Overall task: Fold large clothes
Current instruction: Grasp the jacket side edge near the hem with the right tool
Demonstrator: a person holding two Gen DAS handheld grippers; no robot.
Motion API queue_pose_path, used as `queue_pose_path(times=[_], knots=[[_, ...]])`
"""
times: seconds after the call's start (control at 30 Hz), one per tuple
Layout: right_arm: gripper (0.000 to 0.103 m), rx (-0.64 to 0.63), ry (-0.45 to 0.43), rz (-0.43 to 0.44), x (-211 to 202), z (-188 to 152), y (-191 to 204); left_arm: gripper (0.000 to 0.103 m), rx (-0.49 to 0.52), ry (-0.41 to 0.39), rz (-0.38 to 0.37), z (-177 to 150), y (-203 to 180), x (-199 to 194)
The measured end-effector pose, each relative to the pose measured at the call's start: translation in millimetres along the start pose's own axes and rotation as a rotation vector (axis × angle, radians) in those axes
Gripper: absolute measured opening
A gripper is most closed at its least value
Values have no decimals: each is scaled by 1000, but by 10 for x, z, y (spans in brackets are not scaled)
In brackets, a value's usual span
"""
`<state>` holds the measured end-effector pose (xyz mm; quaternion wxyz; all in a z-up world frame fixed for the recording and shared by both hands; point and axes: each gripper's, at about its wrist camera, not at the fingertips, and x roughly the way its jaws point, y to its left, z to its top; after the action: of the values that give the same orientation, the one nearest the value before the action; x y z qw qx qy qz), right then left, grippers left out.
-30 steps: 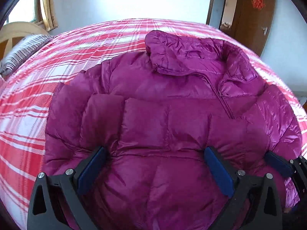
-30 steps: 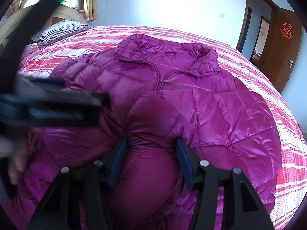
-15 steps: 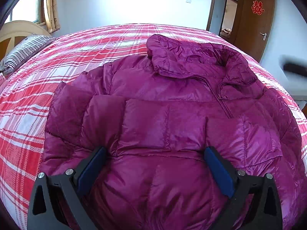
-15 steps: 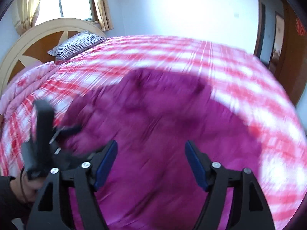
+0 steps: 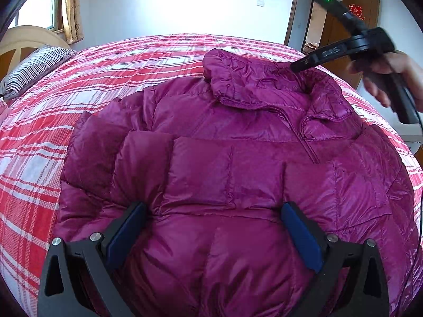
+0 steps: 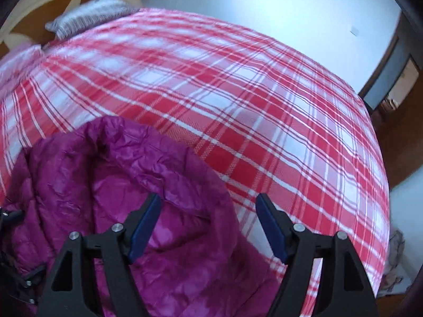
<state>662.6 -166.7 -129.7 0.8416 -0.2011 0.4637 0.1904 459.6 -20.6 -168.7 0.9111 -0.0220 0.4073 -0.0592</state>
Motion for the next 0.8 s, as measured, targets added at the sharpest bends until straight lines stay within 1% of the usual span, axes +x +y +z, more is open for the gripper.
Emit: queue_pose_path(times=[0.1, 0.13, 0.17, 0.2, 0.27, 0.33, 0.47, 0.53, 0.6, 0.67, 0.8], knots=[[75, -33, 39, -4, 172, 61, -3, 102, -1, -2, 1, -6, 4, 7], [71, -46, 49, -10, 225, 87, -11, 102, -1, -2, 1, -7, 5, 7], [60, -59, 57, -20, 255, 103, -13, 102, 0, -2, 1, -11, 7, 7], [55, -73, 62, -28, 272, 115, -6, 102, -1, -2, 0, -14, 11, 5], [36, -102, 62, -32, 269, 107, 21, 102, 0, -2, 1, -16, 9, 6], [22, -142, 45, -51, 223, 68, 78, 102, 0, -3, 1, -17, 11, 4], [14, -164, 24, -86, 124, -31, 129, 102, 0, -2, 1, -17, 10, 6], [14, -172, -6, -100, 37, -87, 164, 102, 1, -2, 3, -18, 9, 7], [13, -205, -43, -138, -50, -169, 243, 102, 1, -1, 3, -18, 8, 7], [12, -217, -67, -150, -103, -256, 304, 102, 2, -1, 4, -19, 7, 8], [12, -244, -99, -182, -84, -510, 428, 102, 3, 0, 6, -18, 0, 7]])
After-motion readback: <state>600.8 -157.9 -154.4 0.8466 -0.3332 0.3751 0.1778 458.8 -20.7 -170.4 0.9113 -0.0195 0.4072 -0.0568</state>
